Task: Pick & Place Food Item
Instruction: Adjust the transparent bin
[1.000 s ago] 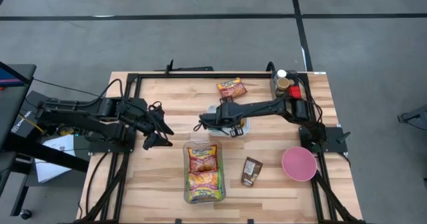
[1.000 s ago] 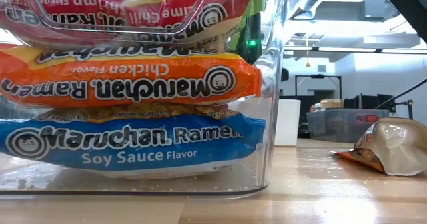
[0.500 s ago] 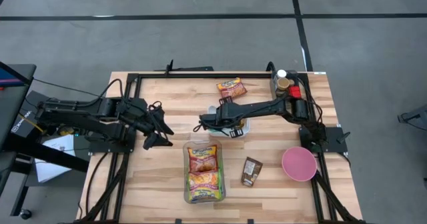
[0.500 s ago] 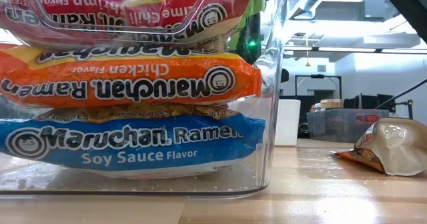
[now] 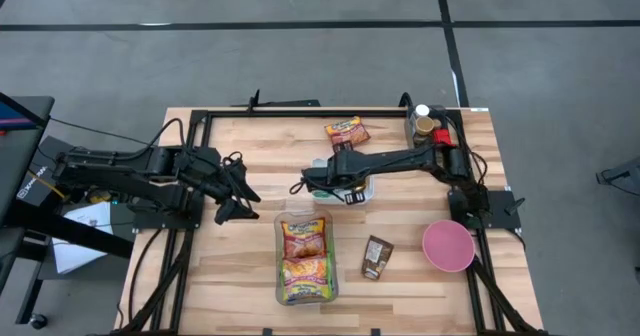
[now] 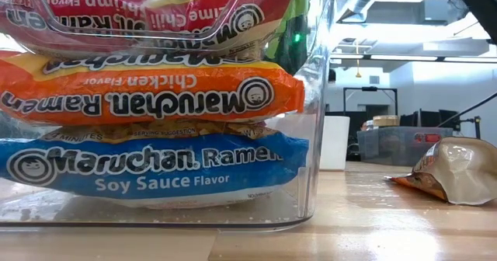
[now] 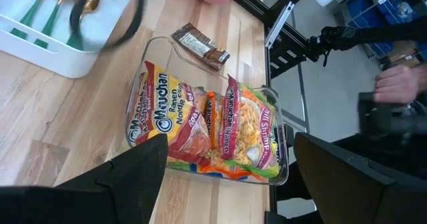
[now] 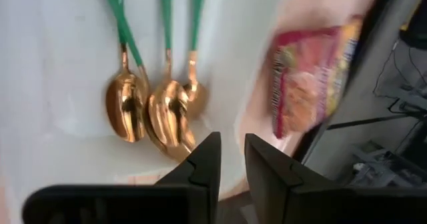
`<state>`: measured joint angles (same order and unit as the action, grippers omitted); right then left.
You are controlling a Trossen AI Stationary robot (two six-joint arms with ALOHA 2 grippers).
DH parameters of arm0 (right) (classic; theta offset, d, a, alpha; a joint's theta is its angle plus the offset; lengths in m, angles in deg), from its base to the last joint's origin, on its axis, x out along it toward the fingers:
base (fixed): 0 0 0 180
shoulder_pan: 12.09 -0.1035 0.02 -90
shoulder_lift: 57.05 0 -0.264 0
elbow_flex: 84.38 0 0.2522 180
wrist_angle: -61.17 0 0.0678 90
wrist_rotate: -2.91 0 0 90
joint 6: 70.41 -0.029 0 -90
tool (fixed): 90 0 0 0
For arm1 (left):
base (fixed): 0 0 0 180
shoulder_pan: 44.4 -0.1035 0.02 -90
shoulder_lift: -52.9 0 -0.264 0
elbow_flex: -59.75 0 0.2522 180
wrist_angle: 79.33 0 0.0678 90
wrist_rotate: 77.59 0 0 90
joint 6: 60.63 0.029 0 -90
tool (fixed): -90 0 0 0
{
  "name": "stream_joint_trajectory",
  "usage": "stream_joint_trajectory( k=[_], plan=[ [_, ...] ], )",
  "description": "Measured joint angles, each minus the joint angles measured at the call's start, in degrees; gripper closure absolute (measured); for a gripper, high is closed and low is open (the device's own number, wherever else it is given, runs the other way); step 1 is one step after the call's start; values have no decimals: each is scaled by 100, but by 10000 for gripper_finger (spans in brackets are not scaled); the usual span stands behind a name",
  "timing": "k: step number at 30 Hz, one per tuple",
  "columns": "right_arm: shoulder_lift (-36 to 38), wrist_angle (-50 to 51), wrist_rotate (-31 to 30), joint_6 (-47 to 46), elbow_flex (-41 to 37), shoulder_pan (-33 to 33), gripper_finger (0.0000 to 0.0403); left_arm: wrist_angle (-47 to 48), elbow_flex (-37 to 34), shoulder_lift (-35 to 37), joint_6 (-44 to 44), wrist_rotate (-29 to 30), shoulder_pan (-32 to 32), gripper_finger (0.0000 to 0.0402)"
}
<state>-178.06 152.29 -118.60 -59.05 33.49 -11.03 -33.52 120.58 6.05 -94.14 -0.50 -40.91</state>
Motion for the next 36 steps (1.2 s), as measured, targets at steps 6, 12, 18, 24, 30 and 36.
stream_joint_trajectory(
  k=[6, 12, 18, 24, 30, 36],
  plan=[
    [1236, -24, 14, -1525, 0, -62, 342, -44, -2, -66, -176, -148, 304, 101],
    [2749, -408, 295, -3361, 6, -422, 384, 50, -4, -538, -1106, -273, 1463, 172],
    [3593, -868, 289, -4244, 13, -995, 400, -212, -4, -1463, -2361, -85, 3137, 337],
    [3708, -916, 116, -4530, 11, -1409, 402, -1398, -4, -2548, -3099, 425, 3723, 396],
    [3610, -969, -28, -4390, -2, -1729, 402, -1644, -4, -3627, -3547, 871, 3698, 401],
    [3599, -1249, -472, -4286, 0, -2056, 403, -1819, -4, -4253, -3767, 1429, 3457, 401]
  ],
)
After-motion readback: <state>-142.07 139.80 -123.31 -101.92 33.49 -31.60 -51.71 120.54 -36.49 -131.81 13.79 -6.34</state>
